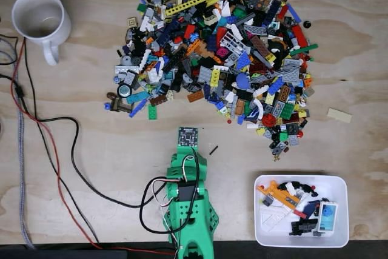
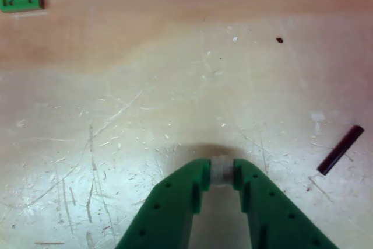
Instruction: Find the closest Lego and put it in the bin.
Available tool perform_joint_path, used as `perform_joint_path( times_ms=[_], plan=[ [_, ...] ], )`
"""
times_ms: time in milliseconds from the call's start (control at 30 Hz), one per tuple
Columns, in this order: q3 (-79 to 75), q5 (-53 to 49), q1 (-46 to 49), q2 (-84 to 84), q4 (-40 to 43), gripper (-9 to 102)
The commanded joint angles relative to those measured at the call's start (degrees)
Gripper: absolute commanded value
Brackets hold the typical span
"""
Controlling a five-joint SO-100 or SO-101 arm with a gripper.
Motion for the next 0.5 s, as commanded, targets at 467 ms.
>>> perform_joint_path(
  times_ms=[467],
  plan=[
    [-0.4, -0.4, 0.4, 0.1, -1.0, 0]
  ],
)
